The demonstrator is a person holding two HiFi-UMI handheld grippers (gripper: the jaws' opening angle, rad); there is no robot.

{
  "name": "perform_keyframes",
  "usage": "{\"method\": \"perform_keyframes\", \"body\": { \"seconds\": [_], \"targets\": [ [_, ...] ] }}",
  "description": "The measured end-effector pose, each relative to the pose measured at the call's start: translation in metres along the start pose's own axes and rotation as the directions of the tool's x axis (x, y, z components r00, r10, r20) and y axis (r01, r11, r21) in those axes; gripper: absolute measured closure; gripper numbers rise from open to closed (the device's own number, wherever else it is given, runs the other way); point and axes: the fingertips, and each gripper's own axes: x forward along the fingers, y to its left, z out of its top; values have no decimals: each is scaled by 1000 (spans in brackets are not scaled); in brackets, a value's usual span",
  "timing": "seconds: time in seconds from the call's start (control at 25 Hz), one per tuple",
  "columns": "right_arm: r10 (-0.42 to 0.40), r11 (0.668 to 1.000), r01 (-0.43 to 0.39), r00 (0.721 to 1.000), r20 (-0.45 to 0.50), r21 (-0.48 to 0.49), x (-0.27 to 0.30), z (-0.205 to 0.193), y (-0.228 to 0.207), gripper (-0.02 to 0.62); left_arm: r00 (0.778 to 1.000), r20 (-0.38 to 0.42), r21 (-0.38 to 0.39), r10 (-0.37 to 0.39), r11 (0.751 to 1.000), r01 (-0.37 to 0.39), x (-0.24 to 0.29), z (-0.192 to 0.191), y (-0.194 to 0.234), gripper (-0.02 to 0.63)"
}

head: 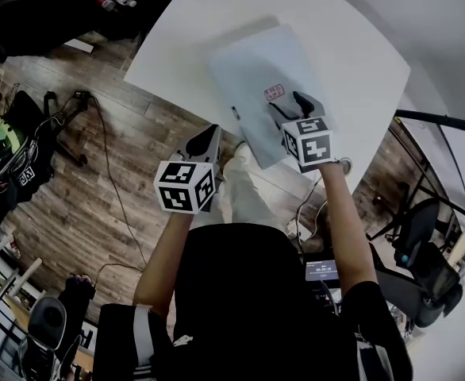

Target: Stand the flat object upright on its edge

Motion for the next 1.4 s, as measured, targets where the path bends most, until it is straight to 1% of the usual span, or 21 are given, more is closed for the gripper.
{"method": "perform_keyframes", "body": {
  "seconds": [0.08, 0.28, 0.56, 0.76, 0.92, 1.12, 1.2, 1.4],
  "targets": [
    [6, 1000, -6, 1000, -2, -9, -1, -2, 4, 305, 1000, -7, -8, -9, 1000, 9, 2, -3, -1, 595],
    [23, 999, -23, 1000, -4, -27, -4, -8, 12, 305, 1000, -31, -18, 2, 1000, -2, 7, -12, 1, 595],
    [53, 996, -53, 999, -7, -74, -8, -15, 22, 305, 999, -20, -49, -35, 998, 34, 11, -19, -1, 594],
    [72, 993, -73, 997, -12, -98, -10, -20, 31, 305, 998, -42, -70, -46, 997, 43, 16, -28, 3, 587],
    [78, 991, -79, 997, -17, -110, -13, -26, 35, 305, 997, -44, -108, -64, 992, 58, 22, -30, 5, 521],
    [91, 988, -94, 995, -26, -124, -17, -31, 42, 305, 999, -23, -136, -48, 990, 44, 23, -24, 13, 475],
    [95, 987, -98, 995, -26, -131, -18, -33, 44, 305, 999, -22, -155, -48, 987, 44, 22, -28, 17, 466],
    [104, 984, -106, 994, -23, -143, -23, -41, 49, 305, 998, -15, -232, -67, 971, 62, 22, -44, 22, 403]
  ]
}}
